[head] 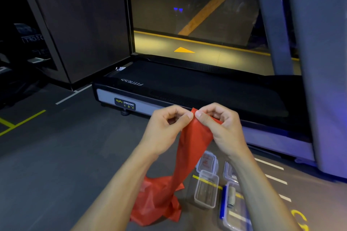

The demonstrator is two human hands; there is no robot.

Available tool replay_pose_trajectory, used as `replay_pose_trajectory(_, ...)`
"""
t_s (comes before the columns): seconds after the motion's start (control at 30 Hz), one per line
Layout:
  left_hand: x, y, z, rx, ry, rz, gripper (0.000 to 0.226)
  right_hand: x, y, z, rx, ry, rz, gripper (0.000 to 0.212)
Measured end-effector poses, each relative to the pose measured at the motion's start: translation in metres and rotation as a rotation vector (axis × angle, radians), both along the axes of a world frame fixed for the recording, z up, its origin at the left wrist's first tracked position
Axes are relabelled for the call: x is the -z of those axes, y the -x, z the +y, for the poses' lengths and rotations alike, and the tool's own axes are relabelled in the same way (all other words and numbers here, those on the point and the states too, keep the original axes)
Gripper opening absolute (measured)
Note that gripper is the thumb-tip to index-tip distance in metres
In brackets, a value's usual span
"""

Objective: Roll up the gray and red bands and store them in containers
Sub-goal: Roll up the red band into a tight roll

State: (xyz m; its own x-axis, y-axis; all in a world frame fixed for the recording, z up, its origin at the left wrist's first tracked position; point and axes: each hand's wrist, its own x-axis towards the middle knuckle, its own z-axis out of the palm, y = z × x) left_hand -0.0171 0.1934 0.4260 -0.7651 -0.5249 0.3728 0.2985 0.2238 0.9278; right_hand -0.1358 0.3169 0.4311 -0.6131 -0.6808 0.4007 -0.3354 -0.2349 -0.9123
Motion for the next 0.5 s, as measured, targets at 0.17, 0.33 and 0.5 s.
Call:
replay_pose_trajectory(0.17, -0.003, -0.003, -0.002, 0.079, -0.091, -0.027, 0.026, -0.011, 0.001, 0.007, -0.230, -0.027, -0.403, 0.045)
replay_pose_trajectory(0.33, -0.005, -0.004, 0.000, 0.149, -0.153, -0.018, 0.017, -0.012, -0.008, 0.008, -0.327, -0.057, -0.373, 0.026)
replay_pose_trajectory(0.5, -0.004, -0.006, -0.001, 0.200, -0.191, -0.059, 0.022, -0.008, -0.008, 0.008, -0.409, 0.016, -0.342, 0.020)
